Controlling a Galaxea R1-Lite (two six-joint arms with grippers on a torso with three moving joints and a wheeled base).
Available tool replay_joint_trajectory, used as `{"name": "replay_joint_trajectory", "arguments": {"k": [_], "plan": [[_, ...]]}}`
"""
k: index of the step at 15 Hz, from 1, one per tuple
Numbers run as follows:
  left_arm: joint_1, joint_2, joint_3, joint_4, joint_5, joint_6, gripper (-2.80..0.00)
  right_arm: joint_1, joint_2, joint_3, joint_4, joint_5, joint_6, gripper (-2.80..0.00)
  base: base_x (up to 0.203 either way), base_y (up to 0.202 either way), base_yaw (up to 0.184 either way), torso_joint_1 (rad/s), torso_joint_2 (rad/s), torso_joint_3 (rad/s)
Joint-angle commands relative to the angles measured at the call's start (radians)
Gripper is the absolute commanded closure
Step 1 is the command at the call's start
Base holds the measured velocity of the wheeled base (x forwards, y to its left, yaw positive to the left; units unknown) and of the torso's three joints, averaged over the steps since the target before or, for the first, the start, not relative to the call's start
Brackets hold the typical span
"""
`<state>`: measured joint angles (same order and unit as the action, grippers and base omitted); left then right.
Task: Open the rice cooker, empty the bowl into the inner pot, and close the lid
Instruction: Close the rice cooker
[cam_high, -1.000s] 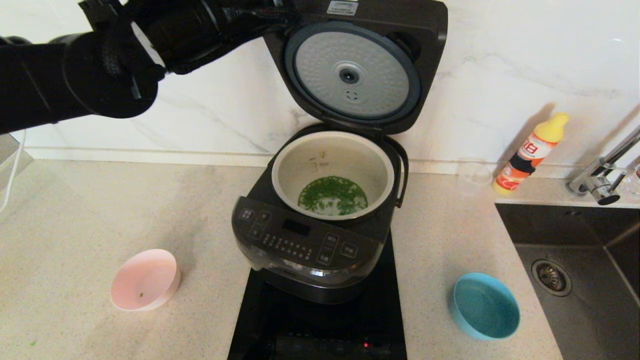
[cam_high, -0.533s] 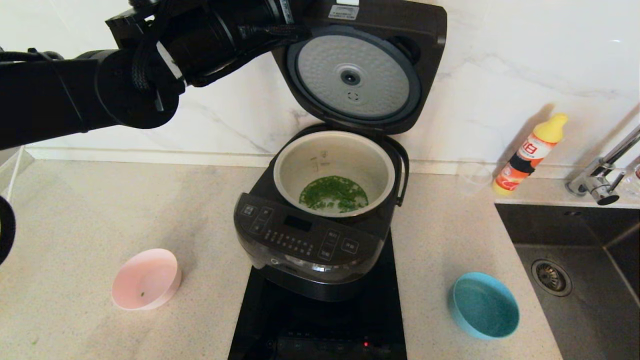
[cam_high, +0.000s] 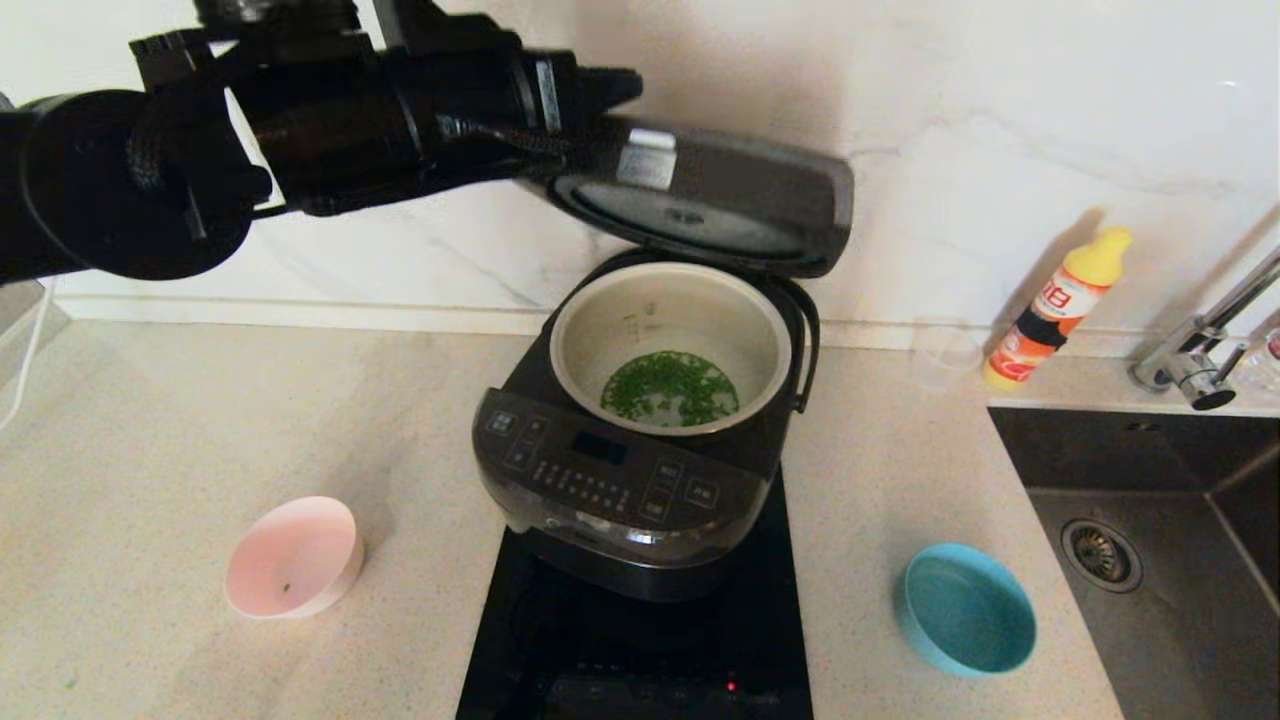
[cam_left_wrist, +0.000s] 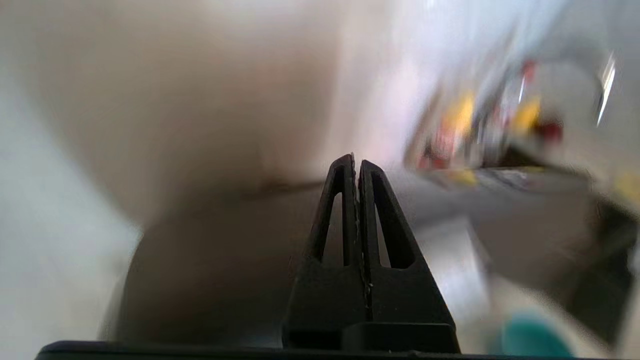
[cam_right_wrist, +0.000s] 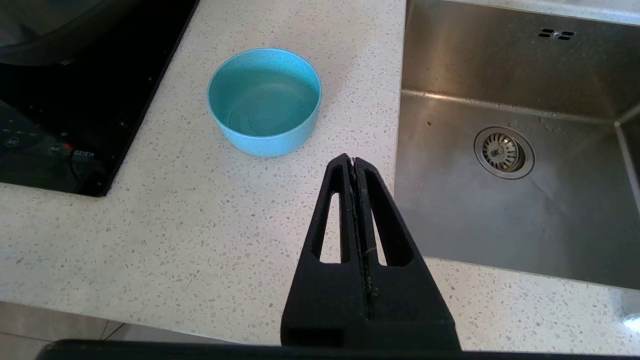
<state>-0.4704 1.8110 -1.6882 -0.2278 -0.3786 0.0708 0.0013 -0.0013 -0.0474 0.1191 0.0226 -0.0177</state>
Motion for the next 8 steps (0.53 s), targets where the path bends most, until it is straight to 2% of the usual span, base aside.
{"name": "replay_joint_trajectory", "arguments": {"k": [1,3,8], "plan": [[0.001,-0.059,0.084,-0.012,-0.003,0.030,0.00,0.000,0.001,0.000,0.001,0.000,-0.001,0.00,0.000,0.000,0.000,0.000,0.00,0.000],[0.001,-0.103,0.161,0.000,-0.002,0.053,0.00,0.000,0.001,0.000,0.001,0.000,-0.001,0.00,0.000,0.000,0.000,0.000,0.00,0.000],[0.013,-0.198,0.365,0.018,0.001,0.065,0.00,0.000,0.001,0.000,0.001,0.000,-0.001,0.00,0.000,0.000,0.000,0.000,0.00,0.000]]}}
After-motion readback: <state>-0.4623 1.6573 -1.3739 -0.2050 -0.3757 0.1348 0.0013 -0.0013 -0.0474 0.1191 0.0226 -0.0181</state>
